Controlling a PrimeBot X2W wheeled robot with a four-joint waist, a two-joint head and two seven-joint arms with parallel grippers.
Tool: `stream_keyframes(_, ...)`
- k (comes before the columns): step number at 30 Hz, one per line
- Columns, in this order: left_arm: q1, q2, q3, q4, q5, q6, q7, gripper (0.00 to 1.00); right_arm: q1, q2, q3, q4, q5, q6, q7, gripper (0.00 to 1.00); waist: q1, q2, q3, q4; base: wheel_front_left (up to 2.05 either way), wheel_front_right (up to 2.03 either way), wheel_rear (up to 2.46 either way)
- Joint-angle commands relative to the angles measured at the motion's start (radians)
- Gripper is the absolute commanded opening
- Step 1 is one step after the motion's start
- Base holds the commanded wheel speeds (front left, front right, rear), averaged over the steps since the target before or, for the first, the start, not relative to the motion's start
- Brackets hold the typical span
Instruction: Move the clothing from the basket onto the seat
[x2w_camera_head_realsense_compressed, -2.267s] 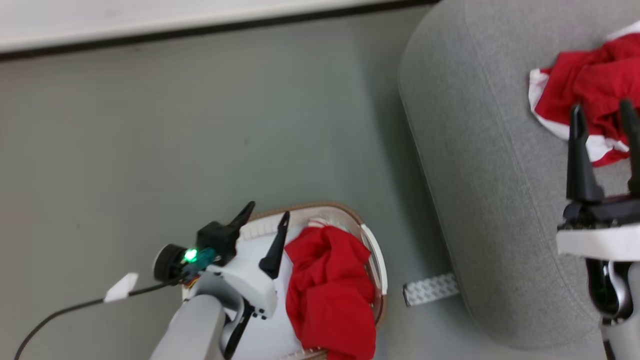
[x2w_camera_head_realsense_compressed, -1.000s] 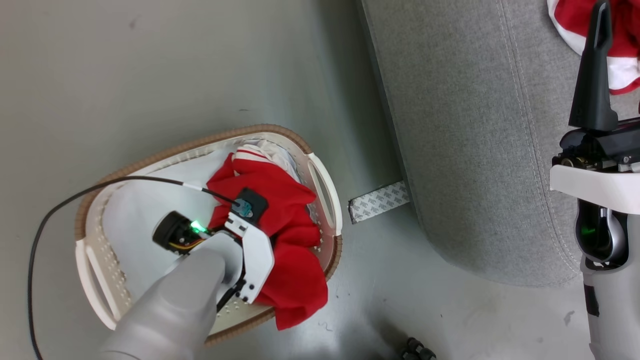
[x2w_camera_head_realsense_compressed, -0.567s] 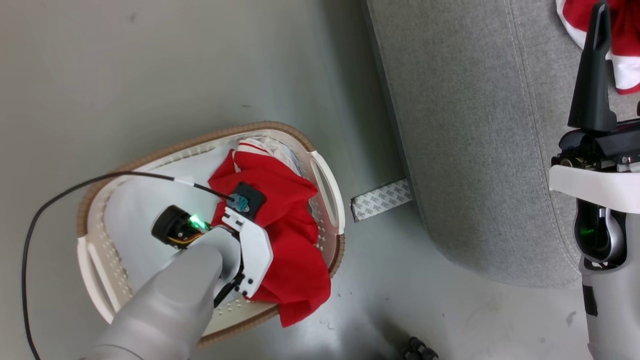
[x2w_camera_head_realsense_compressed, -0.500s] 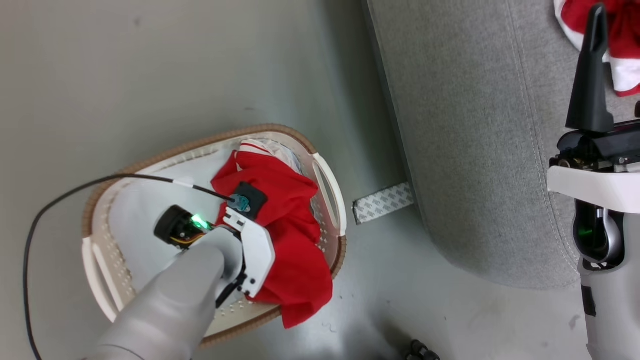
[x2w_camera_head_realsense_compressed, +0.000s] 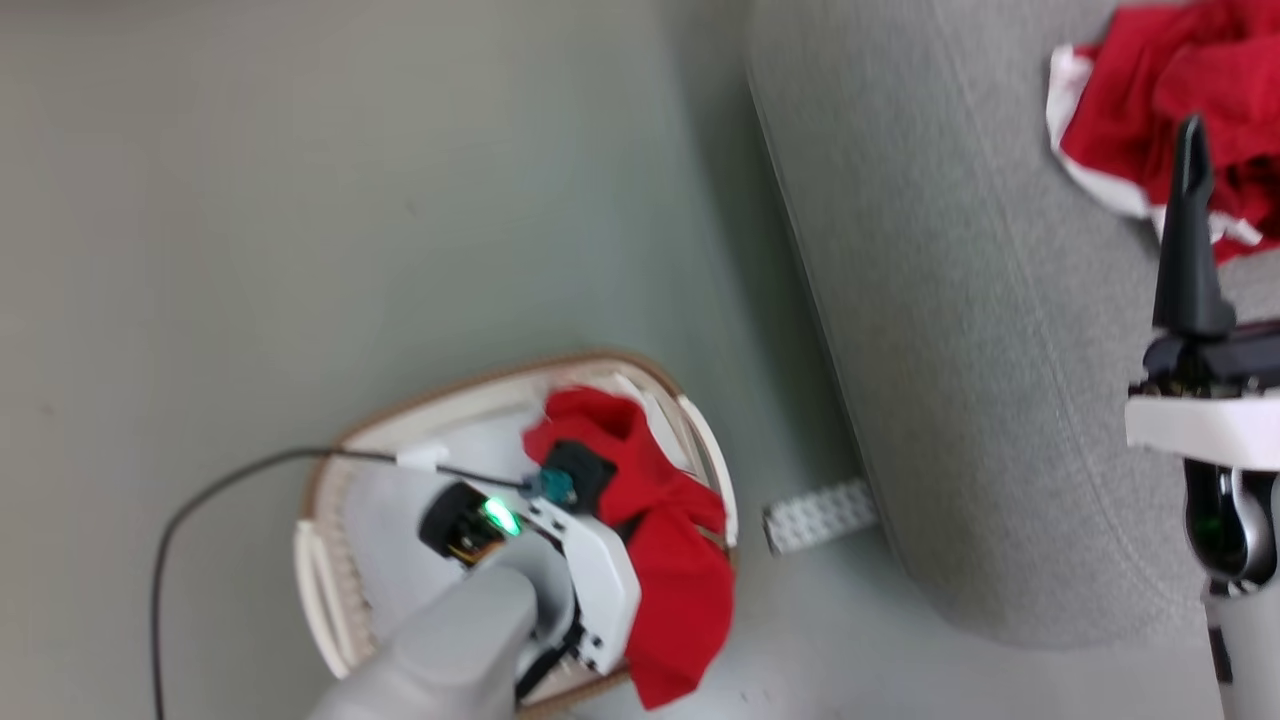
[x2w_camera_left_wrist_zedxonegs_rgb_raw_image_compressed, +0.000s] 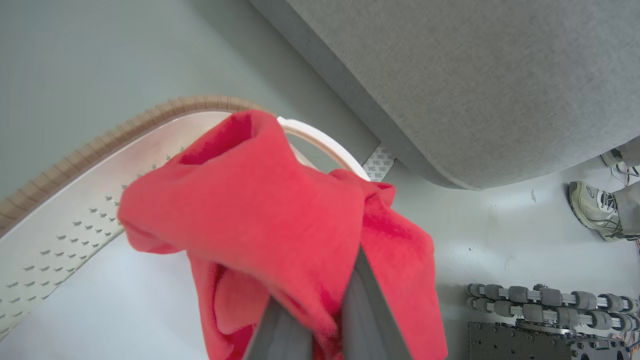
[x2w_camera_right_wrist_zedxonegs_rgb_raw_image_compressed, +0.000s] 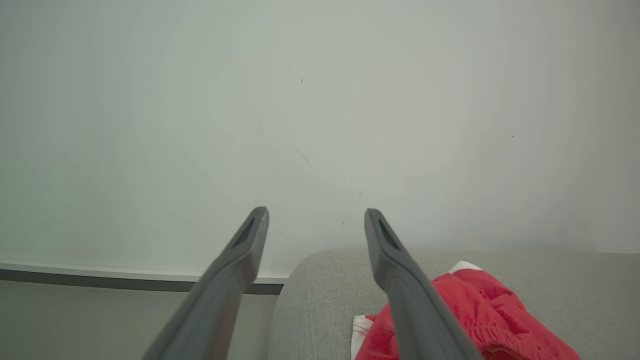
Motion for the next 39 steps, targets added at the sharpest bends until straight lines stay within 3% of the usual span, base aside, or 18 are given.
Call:
stream_keyframes(1, 0.025, -0.009, -0.009, -0.011, -0.02, 0.002, -0.02, 0.0, 0.03, -0.018, 0.001, 0.016, -0.006, -0.002, 0.001, 1.0, 0.0, 0.0, -0.114, 0.063, 0.0, 0.0, 0.0)
stream_keyframes(11, 0.1, -0.031, -0.03, -0.084, -0.108, 0.002, -0.094, 0.0, 0.16, -0.076, 0.027, 0.085, 0.021, -0.002, 0.001, 1.0, 0.0, 0.0, -0.362, 0.156, 0.0, 0.0, 0.0)
stream_keyframes(18, 0.114, -0.032, 0.015, -0.159, -0.122, 0.002, -0.1, 0.0, 0.25, -0.089, 0.05, 0.121, 0.05, -0.002, 0.001, 1.0, 0.0, 0.0, -0.488, 0.212, 0.0, 0.0, 0.0)
stream_keyframes(28, 0.095, 0.015, 0.162, -0.318, -0.049, 0.02, -0.1, 0.0, 0.343, -0.064, 0.111, 0.149, 0.082, -0.002, 0.001, 1.0, 0.0, 0.0, -0.572, 0.268, 0.0, 0.0, 0.0)
stream_keyframes(39, 0.11, 0.064, 0.245, -0.449, -0.034, 0.062, -0.1, 0.0, 0.393, -0.036, 0.204, 0.169, 0.114, -0.002, 0.001, 1.0, 0.0, 0.0, -0.59, 0.278, 0.0, 0.0, 0.0)
